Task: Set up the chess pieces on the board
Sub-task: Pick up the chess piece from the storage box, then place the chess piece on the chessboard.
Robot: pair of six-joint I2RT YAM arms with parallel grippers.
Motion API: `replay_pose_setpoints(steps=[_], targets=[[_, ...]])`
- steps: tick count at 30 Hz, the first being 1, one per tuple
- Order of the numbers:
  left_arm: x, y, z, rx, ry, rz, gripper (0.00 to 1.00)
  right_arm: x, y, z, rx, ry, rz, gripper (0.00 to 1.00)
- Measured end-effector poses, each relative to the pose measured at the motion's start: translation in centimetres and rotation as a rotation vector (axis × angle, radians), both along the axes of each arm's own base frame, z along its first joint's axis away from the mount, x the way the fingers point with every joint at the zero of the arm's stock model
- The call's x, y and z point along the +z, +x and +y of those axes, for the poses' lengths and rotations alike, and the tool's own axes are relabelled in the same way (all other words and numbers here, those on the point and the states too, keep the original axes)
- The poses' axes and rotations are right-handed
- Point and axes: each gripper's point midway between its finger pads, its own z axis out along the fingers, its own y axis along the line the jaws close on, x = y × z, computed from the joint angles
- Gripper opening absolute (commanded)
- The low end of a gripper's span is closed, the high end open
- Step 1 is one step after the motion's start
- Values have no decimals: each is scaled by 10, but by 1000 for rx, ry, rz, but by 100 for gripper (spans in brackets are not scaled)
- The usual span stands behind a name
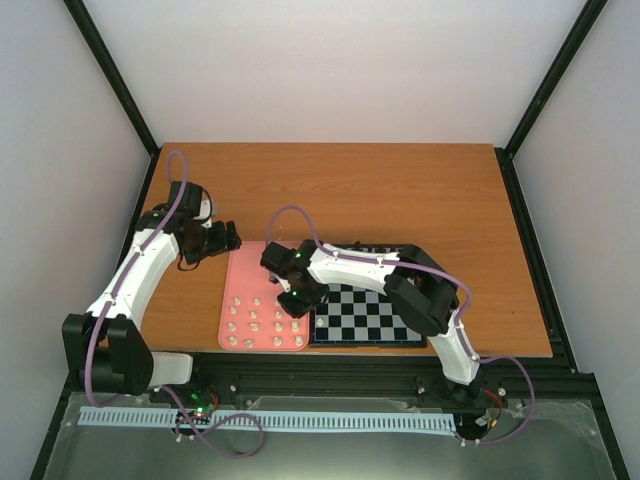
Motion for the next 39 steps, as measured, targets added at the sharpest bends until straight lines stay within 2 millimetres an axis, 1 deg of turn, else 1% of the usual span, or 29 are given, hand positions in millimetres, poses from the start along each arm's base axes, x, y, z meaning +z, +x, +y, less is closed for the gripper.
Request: replay_pose_setpoints(steps=[1, 3, 5, 12, 14, 17, 21, 22, 24, 26, 30, 33, 36, 39], targets=[[-1, 0, 0, 0, 0, 2, 100, 0, 0, 0, 2, 0, 1, 18], [-2, 0, 0, 0, 1, 7, 100, 0, 0, 0, 4, 1, 2, 8], [-3, 0, 0, 0, 1, 10, 100, 1, 0, 2, 9, 5, 1, 3], [-3, 0, 0, 0, 0, 10, 100, 3, 3, 1, 1, 0, -16, 3], [-3, 0, 0, -1, -1, 11, 100, 7, 7, -1, -11, -2, -40, 3], [-3, 0, -1, -1, -2, 11, 100, 23, 11, -9, -42, 9, -91, 3], [-4, 0, -1, -2, -4, 14, 100, 62, 16, -24, -99, 62, -169, 3], [-4, 0, -1, -2, -4, 15, 100, 69, 16, -29, -113, 73, -180, 3], [-4, 0, -1, -3, -5, 16, 100, 75, 13, -41, -136, 77, -187, 3], [-4, 0, -1, -3, -5, 17, 100, 70, 7, -55, -153, 58, -175, 3], [-5, 0, -1, -3, -6, 20, 100, 40, -10, -83, -181, -29, -122, 3], [-5, 0, -2, -4, -7, 20, 100, 26, -20, -99, -195, -78, -93, 3], [-5, 0, -2, -6, -11, 20, 100, 22, -22, -101, -202, -84, -83, 3], [-6, 0, -4, -9, -18, 24, 100, 23, -22, -97, -204, -67, -81, 3]])
